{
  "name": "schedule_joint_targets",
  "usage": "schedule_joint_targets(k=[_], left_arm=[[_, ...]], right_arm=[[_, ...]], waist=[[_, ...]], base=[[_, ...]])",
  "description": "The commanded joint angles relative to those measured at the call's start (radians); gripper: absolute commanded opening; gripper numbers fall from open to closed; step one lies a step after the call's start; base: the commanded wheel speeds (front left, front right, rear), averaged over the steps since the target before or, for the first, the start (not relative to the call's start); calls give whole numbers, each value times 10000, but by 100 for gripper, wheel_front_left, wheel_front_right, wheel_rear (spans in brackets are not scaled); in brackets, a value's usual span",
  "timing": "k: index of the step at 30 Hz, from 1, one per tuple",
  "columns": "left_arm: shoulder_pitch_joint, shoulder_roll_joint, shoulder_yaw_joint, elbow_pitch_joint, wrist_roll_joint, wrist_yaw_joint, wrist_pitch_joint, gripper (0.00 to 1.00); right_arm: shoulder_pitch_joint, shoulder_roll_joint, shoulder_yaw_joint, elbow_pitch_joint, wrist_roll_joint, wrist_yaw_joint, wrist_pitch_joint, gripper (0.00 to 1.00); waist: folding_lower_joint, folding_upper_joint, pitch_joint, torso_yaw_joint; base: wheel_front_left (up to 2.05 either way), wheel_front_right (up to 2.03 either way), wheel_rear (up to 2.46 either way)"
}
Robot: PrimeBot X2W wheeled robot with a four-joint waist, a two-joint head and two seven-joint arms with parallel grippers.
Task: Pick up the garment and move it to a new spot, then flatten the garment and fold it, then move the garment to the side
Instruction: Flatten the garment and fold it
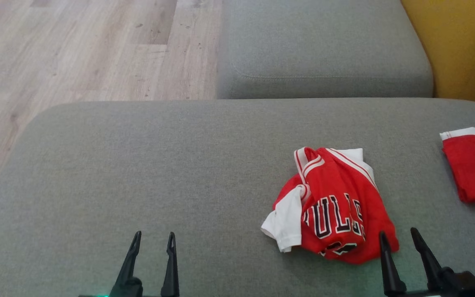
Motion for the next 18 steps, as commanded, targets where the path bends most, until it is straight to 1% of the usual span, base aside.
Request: schedule_joint_targets(k=[1, 6, 9, 14, 18], left_arm=[[-323, -109, 289, -296, 100, -38, -124, 100], [-565, -114, 174, -249, 136, -191, -124, 100], [-1089, -115, 9, -105, 233, -414, -124, 100], [-2610, -119, -296, 440, -63, -806, -124, 100], [-4504, -120, -930, 1172, -456, -930, -121, 100]], right_arm=[[-462, -304, 259, -372, -9, 65, 4, 100], [-554, -406, 417, -479, -32, 65, 4, 100], [-689, -511, 642, -586, -28, 65, 4, 100], [-1005, -730, 1062, -746, 24, 65, 4, 100], [-1532, -891, 1289, -955, 71, 65, 4, 100]], waist=[[0, 0, 77, -70], [0, 0, 354, -302], [0, 0, 638, -569], [0, 0, 1250, -1222], [0, 0, 2246, -1764]], base=[[0, 0, 0], [0, 0, 0], [0, 0, 0], [0, 0, 0], [0, 0, 0]])
